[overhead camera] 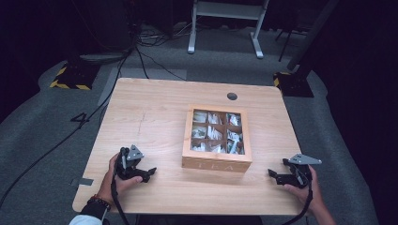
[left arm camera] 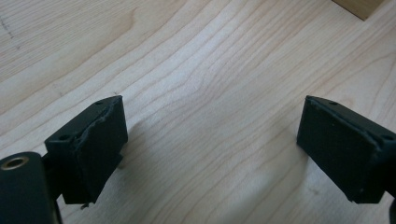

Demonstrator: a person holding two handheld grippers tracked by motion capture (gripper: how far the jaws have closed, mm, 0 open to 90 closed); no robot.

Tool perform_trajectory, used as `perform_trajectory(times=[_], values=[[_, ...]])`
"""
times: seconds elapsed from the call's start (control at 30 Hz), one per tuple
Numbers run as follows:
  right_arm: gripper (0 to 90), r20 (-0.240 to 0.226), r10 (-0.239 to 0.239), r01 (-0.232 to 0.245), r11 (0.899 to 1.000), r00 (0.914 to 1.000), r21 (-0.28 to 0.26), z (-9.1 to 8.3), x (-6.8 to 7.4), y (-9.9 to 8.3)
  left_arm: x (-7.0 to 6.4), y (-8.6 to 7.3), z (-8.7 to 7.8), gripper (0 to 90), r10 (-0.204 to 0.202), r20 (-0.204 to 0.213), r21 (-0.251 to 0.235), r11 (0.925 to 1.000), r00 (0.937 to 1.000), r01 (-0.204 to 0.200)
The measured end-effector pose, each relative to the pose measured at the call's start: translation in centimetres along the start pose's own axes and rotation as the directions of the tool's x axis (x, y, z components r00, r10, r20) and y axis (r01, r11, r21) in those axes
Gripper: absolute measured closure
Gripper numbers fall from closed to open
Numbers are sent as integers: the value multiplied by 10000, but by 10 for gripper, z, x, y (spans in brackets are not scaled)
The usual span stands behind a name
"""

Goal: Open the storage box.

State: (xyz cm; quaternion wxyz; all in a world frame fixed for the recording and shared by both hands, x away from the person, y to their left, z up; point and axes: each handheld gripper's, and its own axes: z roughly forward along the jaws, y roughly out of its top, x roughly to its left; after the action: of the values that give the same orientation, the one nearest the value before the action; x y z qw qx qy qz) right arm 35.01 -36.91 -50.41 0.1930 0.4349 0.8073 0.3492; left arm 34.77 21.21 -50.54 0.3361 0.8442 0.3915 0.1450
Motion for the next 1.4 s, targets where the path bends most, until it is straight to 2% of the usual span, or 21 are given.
perform_trajectory(times=[0.13, 0.33, 0.4, 0.53, 0.63, 0.73, 0.87, 1.07, 1.2, 1.4], values=[[151, 11, 9, -9, 10000, 10000, 43, -1, 0, 0, 0, 2, 2, 88, 137, 136, 15, 9999, 9998, -138], [203, -161, -138, 139, 9999, 9998, 71, -3, 4, 3, 1, 2, 1, 90, 280, 261, 9, 9996, 9993, -280], [213, -322, -361, 358, 9993, 9988, -80, -6, 11, 8, 1, 2, 1, 90, 310, 237, 4, 9995, 9992, -310], [235, -700, -459, 414, 9971, 9965, -643, -15, 22, 23, 1, 2, 1, 92, 335, 255, 6, 9994, 9991, -335], [256, -947, -931, 839, 9917, 9911, -969, -19, 33, 35, 2, 2, 1, 93, 393, 332, 4, 9992, 9987, -393], [267, -1239, -1172, 1044, 9890, 9854, -1051, -21, 44, 44, 2, 2, 2, 92, 380, 354, 5, 9993, 9987, -380], [285, -1349, -1574, 1425, 9833, 9783, -1135, -22, 58, 54, 2, 2, 1, 92, 336, 315, 11, 9994, 9989, -337], [307, -1681, -1822, 1633, 9792, 9688, -1207, -18, 74, 68, 1, 2, 1, 91, 290, 270, 3, 9996, 9992, -290], [313, -1690, -1934, 1735, 9768, 9665, -1255, -16, 79, 71, 2, 2, 1, 91, 291, 276, 4, 9996, 9992, -291], [326, -1560, -1862, 1687, 9784, 9700, -1192, -11, 82, 77, 2, 2, 1, 91, 289, 277, 5, 9996, 9992, -289]])
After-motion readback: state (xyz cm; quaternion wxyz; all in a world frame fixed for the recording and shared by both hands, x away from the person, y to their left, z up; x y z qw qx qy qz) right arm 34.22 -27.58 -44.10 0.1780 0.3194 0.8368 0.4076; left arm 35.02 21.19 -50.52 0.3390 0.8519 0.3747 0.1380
